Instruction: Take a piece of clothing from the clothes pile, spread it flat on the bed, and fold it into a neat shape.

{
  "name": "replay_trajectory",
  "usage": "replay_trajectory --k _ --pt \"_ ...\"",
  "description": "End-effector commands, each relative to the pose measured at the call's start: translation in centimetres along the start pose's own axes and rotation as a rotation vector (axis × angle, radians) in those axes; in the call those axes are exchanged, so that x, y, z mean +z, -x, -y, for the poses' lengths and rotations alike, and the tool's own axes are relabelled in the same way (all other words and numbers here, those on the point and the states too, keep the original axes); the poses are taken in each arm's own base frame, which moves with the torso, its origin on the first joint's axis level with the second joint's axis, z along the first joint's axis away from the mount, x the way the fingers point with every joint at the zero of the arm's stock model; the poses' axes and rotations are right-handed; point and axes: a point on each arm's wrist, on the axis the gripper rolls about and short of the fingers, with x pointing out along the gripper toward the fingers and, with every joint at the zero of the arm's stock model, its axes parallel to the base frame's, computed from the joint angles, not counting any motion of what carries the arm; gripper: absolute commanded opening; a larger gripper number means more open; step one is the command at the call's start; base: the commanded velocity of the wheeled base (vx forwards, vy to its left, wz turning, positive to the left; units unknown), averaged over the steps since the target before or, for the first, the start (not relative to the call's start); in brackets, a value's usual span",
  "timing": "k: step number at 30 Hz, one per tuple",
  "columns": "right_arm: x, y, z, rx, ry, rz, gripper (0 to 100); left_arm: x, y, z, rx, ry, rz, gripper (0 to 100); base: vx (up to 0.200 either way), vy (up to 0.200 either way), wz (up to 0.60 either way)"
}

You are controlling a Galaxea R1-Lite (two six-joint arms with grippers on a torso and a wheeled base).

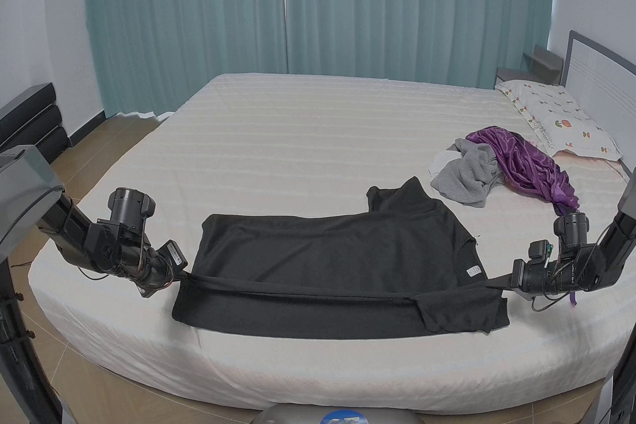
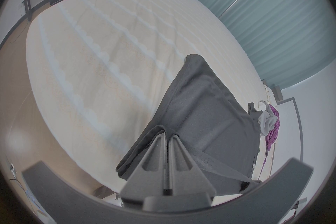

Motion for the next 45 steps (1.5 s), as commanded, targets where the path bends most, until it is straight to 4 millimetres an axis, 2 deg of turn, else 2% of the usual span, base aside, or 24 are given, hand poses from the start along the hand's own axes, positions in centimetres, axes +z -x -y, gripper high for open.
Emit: replay_trajectory --k 1,9,16,17,19,20,27,31,33,34,38,45 --pt "0.0 -1.6 0.5 0.001 -0.014 -0.026 0 0.1 -1.7 -0.2 0.015 0.015 -0.017 0 0.0 0.0 0.0" --pt "0.7 -3.0 0.8 0.0 -0.007 -0.025 0 0.6 -3.5 -0.1 0.02 0.04 -0.025 0 0.0 0.0 0.0" --pt "0.9 -3.7 1.2 -0.028 -0.008 -0.021 0 0.7 -4.0 -0.1 0.022 0.054 -0.026 0 0.0 0.0 0.0" --pt "0.9 -3.7 1.2 -0.028 -0.008 -0.021 100 0.7 -4.0 -0.1 0.022 0.054 -0.026 0 0.0 0.0 0.0" --pt "0.9 -3.8 1.3 -0.026 -0.01 -0.024 100 1.0 -4.0 0.2 0.01 0.091 -0.014 0 0.0 0.0 0.0" --pt "0.9 -3.8 1.3 -0.026 -0.011 -0.024 100 1.1 -3.9 0.3 0.007 0.103 -0.012 100 0.0 0.0 0.0" --pt "1.5 -2.3 -0.2 0.001 -0.044 0.014 100 1.1 -3.3 0.4 -0.003 0.118 -0.009 100 0.0 0.0 0.0" --pt "1.0 -0.2 -1.8 0.044 -0.062 0.024 100 1.6 -1.3 0.1 -0.024 0.148 0.014 100 0.0 0.0 0.0" --pt "0.8 0.1 -2.1 0.047 -0.069 0.024 100 1.6 -0.8 0.0 -0.031 0.152 0.016 100 0.0 0.0 0.0" --pt "0.3 0.8 -2.5 0.05 -0.098 0.03 100 1.6 0.5 0.0 -0.058 0.154 0.017 100 0.0 0.0 0.0" --pt "-0.8 1.6 -2.9 0.062 -0.147 0.052 100 1.6 2.4 0.0 -0.1 0.158 0.017 100 0.0 0.0 0.0" --pt "-2.2 1.4 -3.4 0.102 -0.231 0.085 100 0.7 2.1 0.8 -0.114 0.21 -0.017 100 0.0 0.0 0.0"
